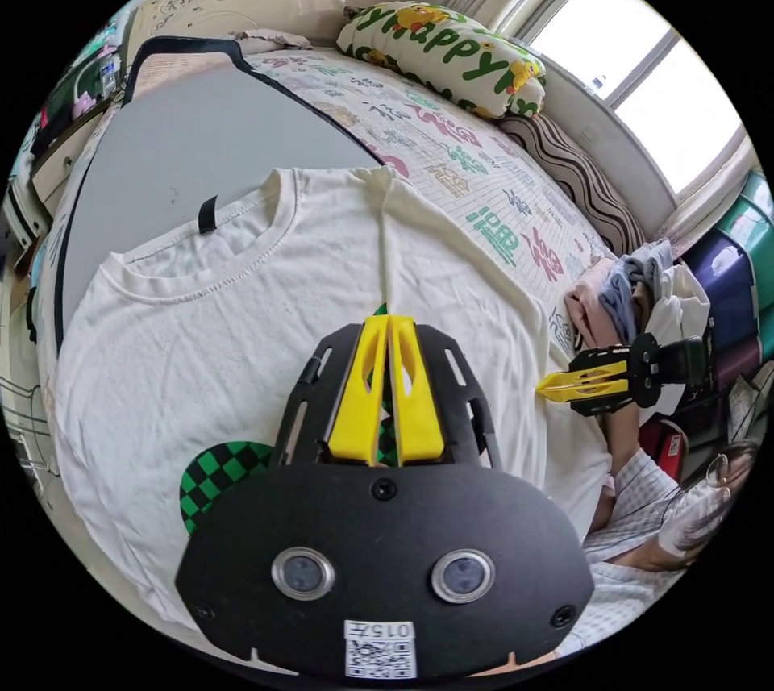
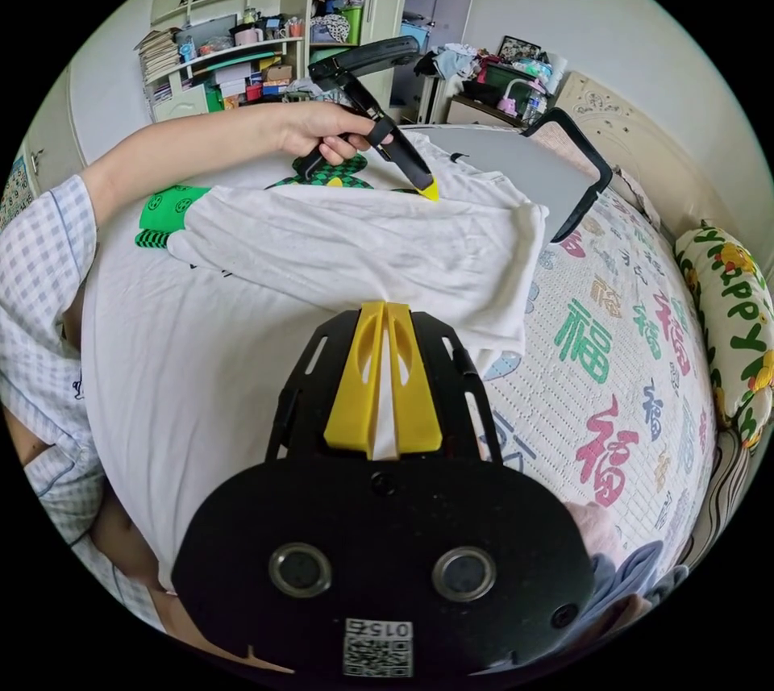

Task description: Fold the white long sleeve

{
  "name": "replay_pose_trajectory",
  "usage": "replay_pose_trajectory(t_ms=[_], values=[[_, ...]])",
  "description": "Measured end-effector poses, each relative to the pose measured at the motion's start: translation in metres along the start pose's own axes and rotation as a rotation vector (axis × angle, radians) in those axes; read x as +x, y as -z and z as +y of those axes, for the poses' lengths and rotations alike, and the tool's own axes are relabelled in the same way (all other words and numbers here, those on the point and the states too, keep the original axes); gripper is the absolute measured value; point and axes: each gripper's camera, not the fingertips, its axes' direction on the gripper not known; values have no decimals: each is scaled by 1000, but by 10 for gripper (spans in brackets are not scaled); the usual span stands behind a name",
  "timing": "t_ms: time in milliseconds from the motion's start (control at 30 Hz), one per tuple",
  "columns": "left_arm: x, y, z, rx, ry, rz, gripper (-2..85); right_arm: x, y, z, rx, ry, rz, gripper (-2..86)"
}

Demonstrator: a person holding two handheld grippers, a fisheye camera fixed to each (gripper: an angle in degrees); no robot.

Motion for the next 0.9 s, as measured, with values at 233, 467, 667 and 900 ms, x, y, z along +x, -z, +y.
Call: replay_pose_trajectory(t_ms=[233,467,667,900], values=[[1,16,14,37,-10,-71,-5,-8,6,-1,-22,-24,-54,-10],[0,39,32,37,-25,-41,54,-24,10,-2,-27,-16,-51,20],[10,113,117,85,-56,143,70,-40,37,-2,83,-6,-95,51],[54,191,273,60,-179,41,93,-112,64,-25,86,125,-91,58]])
